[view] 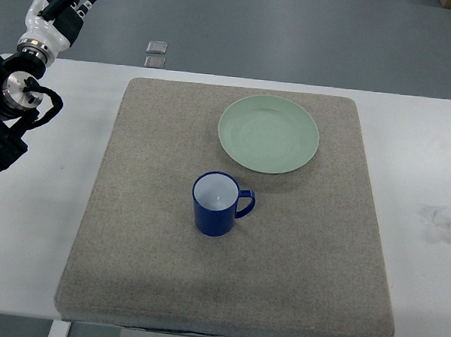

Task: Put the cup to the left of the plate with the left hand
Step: 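Raise and extend the left hand over the pad toward the blue mug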

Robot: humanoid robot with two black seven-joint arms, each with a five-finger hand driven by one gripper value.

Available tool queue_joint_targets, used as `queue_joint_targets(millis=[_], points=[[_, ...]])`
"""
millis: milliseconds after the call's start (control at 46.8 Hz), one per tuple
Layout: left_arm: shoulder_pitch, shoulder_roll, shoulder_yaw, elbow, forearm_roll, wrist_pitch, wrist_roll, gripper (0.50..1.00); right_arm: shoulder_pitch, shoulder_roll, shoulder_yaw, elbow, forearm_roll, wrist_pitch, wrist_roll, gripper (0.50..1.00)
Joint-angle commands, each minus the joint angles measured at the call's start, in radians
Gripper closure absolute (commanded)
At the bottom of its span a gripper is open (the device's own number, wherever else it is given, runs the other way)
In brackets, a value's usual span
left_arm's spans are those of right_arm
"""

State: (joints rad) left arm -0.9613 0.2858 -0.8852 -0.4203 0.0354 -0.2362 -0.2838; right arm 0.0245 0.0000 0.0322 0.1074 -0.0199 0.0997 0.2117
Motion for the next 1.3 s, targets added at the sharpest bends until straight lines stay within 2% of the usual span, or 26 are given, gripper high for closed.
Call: queue_joint_targets(millis=[0,385,663,1005,1283], points=[[0.000,0.000,0.000,0.000,0.000,-0.002,0.000,0.506,0.000,0.000,0.000,0.000,0.000,0.000,0.000,0.568],[0.003,0.000,0.003,-0.006,0.003,-0.017,-0.014,0.506,0.000,0.000,0.000,0.000,0.000,0.000,0.000,0.568],[0.004,0.013,0.126,-0.006,0.014,-0.129,-0.008,0.506,0.000,0.000,0.000,0.000,0.000,0.000,0.000,0.568],[0.004,0.098,0.353,-0.006,0.024,-0.375,-0.005,0.508,0.000,0.000,0.000,0.000,0.000,0.000,0.000,0.568],[0.006,0.153,0.440,-0.023,0.170,-0.375,-0.005,0.508,0.000,0.000,0.000,0.000,0.000,0.000,0.000,0.568]])
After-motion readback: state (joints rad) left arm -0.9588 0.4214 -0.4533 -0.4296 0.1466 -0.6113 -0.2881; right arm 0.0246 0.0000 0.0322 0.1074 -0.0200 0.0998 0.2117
